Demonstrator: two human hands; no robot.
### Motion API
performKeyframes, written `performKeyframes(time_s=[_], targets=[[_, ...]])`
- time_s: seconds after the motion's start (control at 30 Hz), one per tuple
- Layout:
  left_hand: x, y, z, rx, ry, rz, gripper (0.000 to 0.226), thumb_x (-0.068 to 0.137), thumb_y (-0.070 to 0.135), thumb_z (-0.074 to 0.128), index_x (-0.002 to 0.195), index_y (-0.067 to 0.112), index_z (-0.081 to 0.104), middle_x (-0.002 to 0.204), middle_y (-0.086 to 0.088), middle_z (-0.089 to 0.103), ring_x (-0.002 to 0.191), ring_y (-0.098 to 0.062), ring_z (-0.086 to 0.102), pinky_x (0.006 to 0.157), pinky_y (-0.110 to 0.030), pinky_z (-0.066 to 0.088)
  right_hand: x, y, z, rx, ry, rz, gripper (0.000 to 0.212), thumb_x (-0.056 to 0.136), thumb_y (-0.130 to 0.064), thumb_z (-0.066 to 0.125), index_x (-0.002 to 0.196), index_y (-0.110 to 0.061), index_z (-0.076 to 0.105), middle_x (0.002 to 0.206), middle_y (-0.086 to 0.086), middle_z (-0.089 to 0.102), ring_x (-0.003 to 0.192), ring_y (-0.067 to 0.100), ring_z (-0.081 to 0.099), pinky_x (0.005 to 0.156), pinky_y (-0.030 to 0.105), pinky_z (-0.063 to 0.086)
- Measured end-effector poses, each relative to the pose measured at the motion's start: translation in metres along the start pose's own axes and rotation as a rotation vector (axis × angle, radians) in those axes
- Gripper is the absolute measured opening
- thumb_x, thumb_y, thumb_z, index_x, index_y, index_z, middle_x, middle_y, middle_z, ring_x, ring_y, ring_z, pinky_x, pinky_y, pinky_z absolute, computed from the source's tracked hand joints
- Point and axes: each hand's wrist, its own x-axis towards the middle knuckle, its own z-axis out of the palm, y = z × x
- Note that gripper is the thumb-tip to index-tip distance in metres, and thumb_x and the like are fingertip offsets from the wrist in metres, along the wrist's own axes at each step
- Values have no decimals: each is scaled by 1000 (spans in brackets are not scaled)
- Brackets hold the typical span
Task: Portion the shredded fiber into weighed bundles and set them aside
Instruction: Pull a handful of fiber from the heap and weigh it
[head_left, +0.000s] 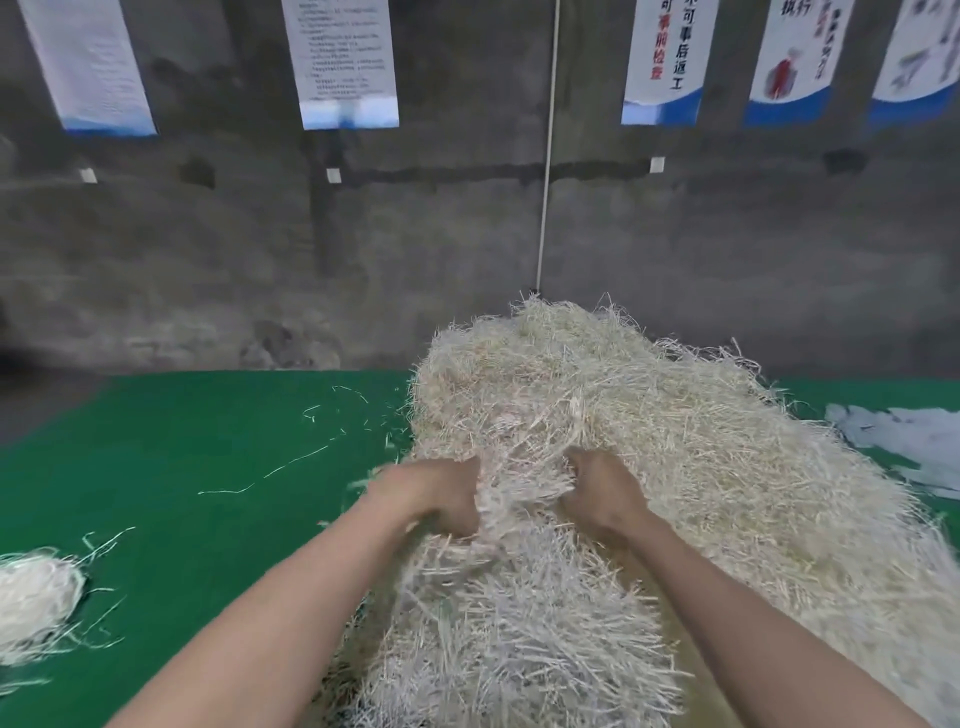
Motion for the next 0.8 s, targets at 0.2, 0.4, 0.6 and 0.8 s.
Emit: performKeyframes(time_s=[0.2, 0.4, 0.6, 0.8], targets=[[-1, 10, -19, -210, 853, 219, 56, 80, -3, 55, 132, 13, 48, 99, 4, 60, 63, 1, 55, 41, -12, 37, -21, 5, 26, -109, 7, -17, 52, 86, -19, 63, 134, -19, 45, 131, 4, 52, 127, 23, 45, 106, 34, 37], [-8, 46, -15, -1687, 674, 190, 51, 81, -10, 49, 129, 7, 52, 126, -8, 55, 93, -10, 57, 64, -17, 54, -27, 4, 25, 25, 39, -39, 51, 85, -18, 64, 132, -23, 47, 125, 3, 57, 94, 10, 59, 76, 9, 44], [-6, 43, -14, -2245, 394, 50, 45, 93, -3, 46, 136, -8, 35, 139, -25, 41, 129, -37, 42, 99, -35, 45, -33, 10, 30, 73, 18, 13, 55, 86, -15, 63, 137, -20, 43, 106, -2, 63, 67, 2, 61, 59, 13, 51], [-9, 24, -60, -2120, 439, 226, 19, 88, -5, 42, 82, 11, 51, 76, 3, 64, 65, -4, 59, 65, -17, 48, -46, 31, 30, 53, -30, 7, 50, 90, -19, 58, 137, -20, 42, 135, 5, 51, 121, 20, 49, 97, 26, 39]])
